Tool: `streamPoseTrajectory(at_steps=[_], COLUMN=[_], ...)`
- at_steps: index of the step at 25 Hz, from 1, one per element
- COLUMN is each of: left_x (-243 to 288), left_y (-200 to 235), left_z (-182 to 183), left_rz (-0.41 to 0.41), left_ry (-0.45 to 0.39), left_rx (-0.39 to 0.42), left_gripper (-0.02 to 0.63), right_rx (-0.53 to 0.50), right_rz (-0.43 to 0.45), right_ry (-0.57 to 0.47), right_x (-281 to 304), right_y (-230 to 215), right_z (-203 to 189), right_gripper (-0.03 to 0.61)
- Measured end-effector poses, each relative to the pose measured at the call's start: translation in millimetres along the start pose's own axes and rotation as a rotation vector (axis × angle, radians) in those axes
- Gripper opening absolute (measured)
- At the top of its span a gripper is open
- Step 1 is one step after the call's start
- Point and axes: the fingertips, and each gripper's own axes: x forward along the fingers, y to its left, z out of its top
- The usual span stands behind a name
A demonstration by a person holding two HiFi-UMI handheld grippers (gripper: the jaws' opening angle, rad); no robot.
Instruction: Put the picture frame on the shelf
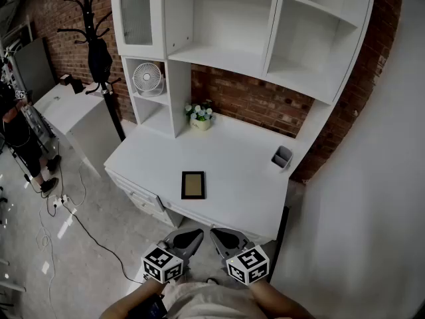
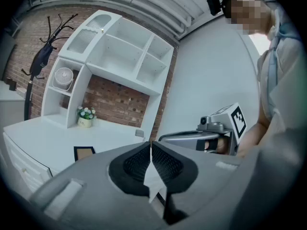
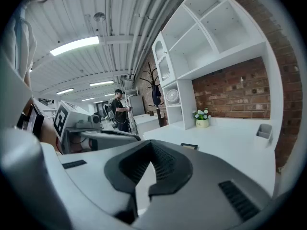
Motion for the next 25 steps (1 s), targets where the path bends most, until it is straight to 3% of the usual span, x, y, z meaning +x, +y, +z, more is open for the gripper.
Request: streamPoseTrajectory(at_steps=[25], left_x=[2.7], left_y=[9.8], left_z=[-0.4], left_rz=[0.020], left_ry=[-0.011], left_rx=[-0.018], left_gripper=[0.018], right_rx=[-0.048], right_rz=[0.048], right_ry=[-0.005], right_x=[9.4], right_y=[6.3], right_z=[-1.3], right_gripper=[0.015])
